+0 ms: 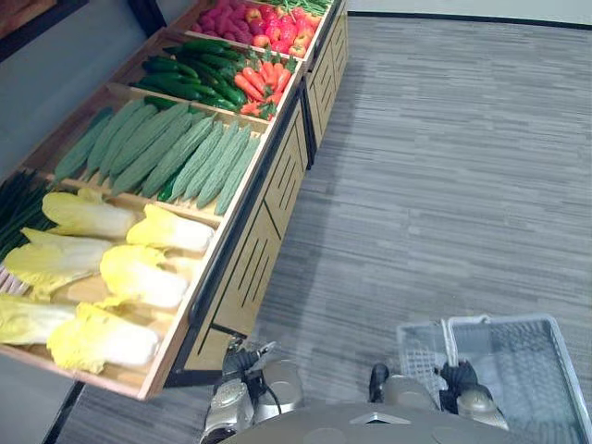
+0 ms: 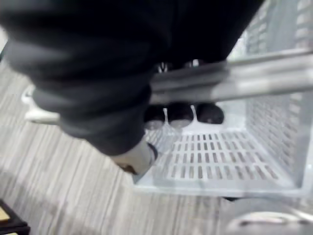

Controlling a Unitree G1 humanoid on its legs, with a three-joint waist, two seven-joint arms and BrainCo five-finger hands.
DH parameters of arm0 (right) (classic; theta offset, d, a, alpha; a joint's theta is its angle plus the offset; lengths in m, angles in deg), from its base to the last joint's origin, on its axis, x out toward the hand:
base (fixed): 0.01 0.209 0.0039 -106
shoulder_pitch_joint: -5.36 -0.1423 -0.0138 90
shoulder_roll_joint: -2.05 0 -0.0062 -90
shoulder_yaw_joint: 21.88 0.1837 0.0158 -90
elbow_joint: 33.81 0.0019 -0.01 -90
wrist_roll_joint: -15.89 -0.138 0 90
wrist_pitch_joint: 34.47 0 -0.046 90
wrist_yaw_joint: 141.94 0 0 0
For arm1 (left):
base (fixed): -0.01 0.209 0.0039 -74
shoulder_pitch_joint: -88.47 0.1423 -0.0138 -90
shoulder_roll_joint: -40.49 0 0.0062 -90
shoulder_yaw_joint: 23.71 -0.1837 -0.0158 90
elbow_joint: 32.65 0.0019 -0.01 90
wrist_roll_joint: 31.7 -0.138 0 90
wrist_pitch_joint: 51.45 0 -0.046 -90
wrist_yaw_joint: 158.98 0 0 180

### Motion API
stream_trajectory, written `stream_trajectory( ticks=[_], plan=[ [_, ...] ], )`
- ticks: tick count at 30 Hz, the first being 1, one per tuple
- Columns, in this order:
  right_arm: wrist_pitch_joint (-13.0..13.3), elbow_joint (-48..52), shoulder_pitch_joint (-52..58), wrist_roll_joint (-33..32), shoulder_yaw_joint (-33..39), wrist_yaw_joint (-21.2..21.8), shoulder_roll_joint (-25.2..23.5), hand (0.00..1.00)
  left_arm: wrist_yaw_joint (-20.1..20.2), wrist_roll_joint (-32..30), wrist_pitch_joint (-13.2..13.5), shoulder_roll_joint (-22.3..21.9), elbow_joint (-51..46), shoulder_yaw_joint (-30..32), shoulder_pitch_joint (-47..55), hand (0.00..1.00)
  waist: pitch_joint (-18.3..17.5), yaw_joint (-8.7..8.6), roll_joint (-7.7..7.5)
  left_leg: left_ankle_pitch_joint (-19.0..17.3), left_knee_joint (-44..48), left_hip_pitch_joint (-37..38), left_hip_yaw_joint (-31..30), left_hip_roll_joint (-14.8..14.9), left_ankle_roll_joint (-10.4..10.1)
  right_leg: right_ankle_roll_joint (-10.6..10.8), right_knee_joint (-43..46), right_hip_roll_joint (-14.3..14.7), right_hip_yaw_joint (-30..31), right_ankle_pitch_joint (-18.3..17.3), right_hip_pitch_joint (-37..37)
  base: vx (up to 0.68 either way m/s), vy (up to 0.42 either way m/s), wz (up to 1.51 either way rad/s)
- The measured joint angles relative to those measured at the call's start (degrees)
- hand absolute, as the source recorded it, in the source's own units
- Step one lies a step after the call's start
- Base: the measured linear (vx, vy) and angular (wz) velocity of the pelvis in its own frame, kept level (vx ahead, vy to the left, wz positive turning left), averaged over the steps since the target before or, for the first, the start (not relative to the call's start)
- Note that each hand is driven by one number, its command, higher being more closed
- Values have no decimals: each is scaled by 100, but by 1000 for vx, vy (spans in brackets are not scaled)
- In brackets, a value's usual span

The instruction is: Pick vegetable in the basket

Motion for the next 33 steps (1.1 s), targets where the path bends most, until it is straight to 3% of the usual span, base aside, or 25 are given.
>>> stream_trajectory(
  ticks=[1,2,4,5,6,7,8,10,12,14,15,16,18,20,21,22,23,24,25,27,28,29,30,31,33],
  plan=[
    [-1,-1,-4,1,8,-1,-33,100,5,2,14,-1,0,16,-10,0,-61,1,-102,32,-149,3,400,-3,49,9,-27,-86,-220,-50,14,485,61,175],
    [-1,1,-66,-2,37,-1,-54,100,38,0,7,58,-6,136,-38,0,-73,-7,-267,54,-240,-17,1372,-5,226,87,-127,-185,-658,-142,139,382,64,163],
    [-7,-5,-123,-7,196,-2,16,100,52,2,-66,25,39,290,-83,0,-80,-37,-274,-153,-373,28,1981,-49,687,250,-26,-181,-1204,-263,329,361,82,179],
    [-15,-31,-147,0,238,-7,76,100,56,12,-128,9,79,308,-127,0,-75,-7,-283,-284,-624,150,1815,-227,788,414,349,-267,-1404,-406,385,369,122,209],
    [-23,-57,-163,53,255,0,178,100,71,-4,-162,26,144,226,-166,0,-65,23,-297,-228,-943,393,1322,-526,761,564,1691,-602,-1473,-518,208,383,127,183],
    [-20,-54,-170,94,281,-3,199,100,74,-8,-168,42,184,152,-160,0,-82,4,-267,-216,-1062,505,1069,-619,755,641,2433,-761,-1413,-415,3,405,99,211],
    [78,-30,-182,128,342,-6,198,100,78,-18,-217,125,225,-30,-144,0,-101,-60,-254,-223,-1154,643,492,-731,731,818,3641,-871,-912,-399,-394,421,0,238],
    [167,-37,-139,155,414,8,156,100,76,-11,-267,269,300,-236,-148,0,-94,-192,-273,-180,-1253,823,-338,-803,666,754,4055,-715,-415,-743,-722,414,-109,253],
    [208,-57,-58,148,577,10,133,100,75,-9,-271,335,285,-228,-137,0,-88,-236,-260,-77,-1423,1025,-1056,-839,521,579,3585,-455,244,-889,-982,338,-189,210],
    [208,-57,39,88,792,14,104,100,76,-16,-273,435,304,-217,-101,0,-129,-310,-289,55,-1579,1065,-2024,-914,314,657,2209,-2,1792,-942,-1032,324,-310,241],
    [203,-124,111,30,1088,4,-12,100,77,-21,-264,511,288,-144,-42,0,-252,-261,-541,130,-1730,1068,-2377,-1131,193,670,1294,-101,2518,-438,-1045,371,-519,219],
    [192,-304,76,-40,1333,-17,-122,100,74,-12,-270,558,262,80,-33,0,-281,-167,-790,192,-1842,1113,-2689,-1318,68,389,1152,-286,2536,-441,-1081,267,-398,160],
    [183,-437,52,-146,1451,-39,-62,100,80,-26,-258,404,258,251,41,0,-330,-25,-498,365,-2121,1142,-2748,-1078,-158,282,959,-157,2186,-402,-898,190,-299,90],
    [128,-419,79,-166,1717,-100,-52,100,82,-25,-272,154,262,525,67,0,-308,-56,-199,443,-2172,1126,-2487,-827,-319,213,763,-82,1731,-359,-680,105,-196,81],
    [109,-412,107,-197,1769,-107,-67,100,84,-23,-272,117,251,586,68,0,-305,-98,-165,442,-2117,1087,-2142,-735,-411,212,768,-81,1597,-359,-637,49,-177,85],
    [66,-346,198,-261,1859,-106,-132,100,92,-22,-274,64,244,747,71,0,-311,-126,-141,406,-1912,1027,-1159,-505,-469,212,823,-79,1386,-359,-596,36,-127,69],
    [55,-261,288,-396,2004,-106,-235,100,94,-19,-275,10,213,872,91,0,-310,-119,-143,414,-1674,1026,-462,-287,-446,200,924,-78,1239,-363,-594,50,-116,56],
    [54,-223,312,-465,2088,-109,-289,100,94,-20,-274,-17,195,915,103,0,-309,-113,-144,386,-1562,1018,-361,-227,-431,188,989,-86,1167,-368,-595,49,-47,29],
    [44,-165,346,-606,2253,-102,-363,100,95,-22,-274,-20,165,936,97,0,-302,-119,-187,282,-1353,986,-352,-226,-393,39,1090,-170,1045,-412,-591,23,-19,13],
    [32,-170,373,-715,2446,-89,-483,100,98,-25,-275,-8,144,926,-5,0,-293,-155,-308,-39,-623,995,-378,-197,-238,-35,959,-438,762,-486,-392,2,23,-5],
    [32,-165,386,-751,2497,-83,-496,100,99,-26,-277,-19,129,899,-6,0,-311,-191,-320,-68,-407,998,-409,-163,-228,-16,910,-513,694,-491,-355,14,114,-10],
    [35,-163,399,-828,2510,-75,-497,100,98,-26,-277,-41,16,780,22,0,-327,-317,-290,-70,-365,962,-710,-142,-403,141,879,-598,633,-505,-299,17,201,5],
    [33,-169,458,-842,2552,-59,-485,100,97,-25,-285,-19,-213,616,56,0,-477,-422,-183,-157,-847,1019,-989,-335,-554,294,776,-593,626,-457,-363,12,227,28],
    [32,-171,523,-870,2582,-48,-530,100,97,-25,-285,22,-392,492,46,0,-556,-485,-201,-144,-1221,1073,-1131,-462,-534,345,699,-615,585,-418,-401,35,243,59],
    [76,-163,705,-930,2619,19,-831,100,79,0,-251,424,-1131,-26,-147,0,-593,-621,-465,469,-2325,1269,-1448,-846,-330,415,413,-778,346,-121,-423,-10,184,78]
  ],
)
